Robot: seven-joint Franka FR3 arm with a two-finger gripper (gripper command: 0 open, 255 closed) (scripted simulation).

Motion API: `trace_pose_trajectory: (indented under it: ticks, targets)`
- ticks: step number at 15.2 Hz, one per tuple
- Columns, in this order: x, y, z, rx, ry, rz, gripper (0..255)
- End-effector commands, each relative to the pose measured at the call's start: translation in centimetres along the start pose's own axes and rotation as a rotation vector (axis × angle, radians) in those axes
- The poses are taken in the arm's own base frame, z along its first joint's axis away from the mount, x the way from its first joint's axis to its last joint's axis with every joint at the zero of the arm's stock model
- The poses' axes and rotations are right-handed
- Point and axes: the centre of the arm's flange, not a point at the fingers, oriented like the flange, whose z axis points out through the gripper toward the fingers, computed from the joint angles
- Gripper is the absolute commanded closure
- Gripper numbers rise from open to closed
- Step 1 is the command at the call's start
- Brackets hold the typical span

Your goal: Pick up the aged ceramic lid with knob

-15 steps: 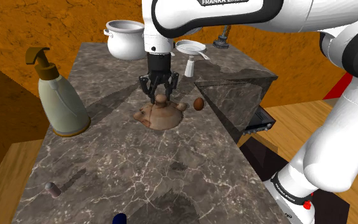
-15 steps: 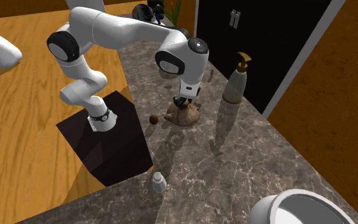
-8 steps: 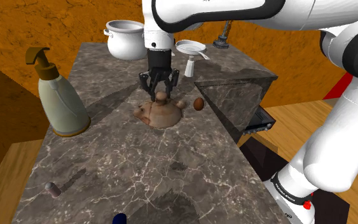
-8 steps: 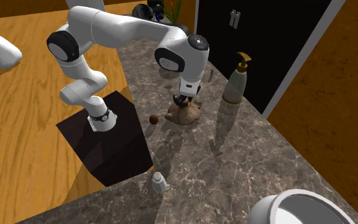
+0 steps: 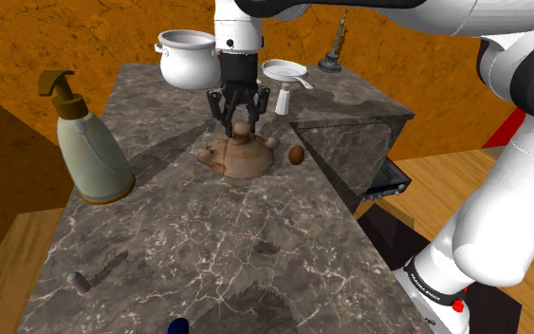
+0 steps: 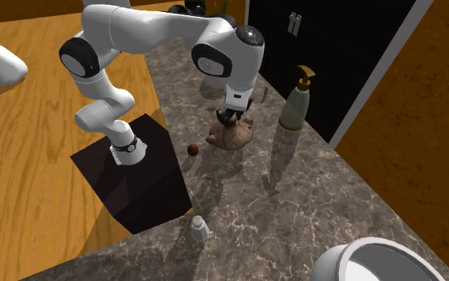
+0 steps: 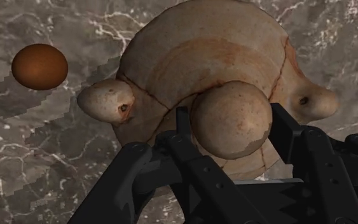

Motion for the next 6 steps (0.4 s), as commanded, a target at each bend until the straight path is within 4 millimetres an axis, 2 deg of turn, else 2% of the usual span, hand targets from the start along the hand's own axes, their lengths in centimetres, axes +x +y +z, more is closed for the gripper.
trace_pose_trajectory:
  ticks: [1, 4, 6]
  targets:
    - [-0.1, -0.1, -1.1, 0.0, 0.0, 0.0, 255]
    - [-0.5, -0.2, -2.6, 0.0, 0.0, 0.0, 255]
    - [-0.5, -0.2, -2.7, 0.0, 0.0, 0.0, 255]
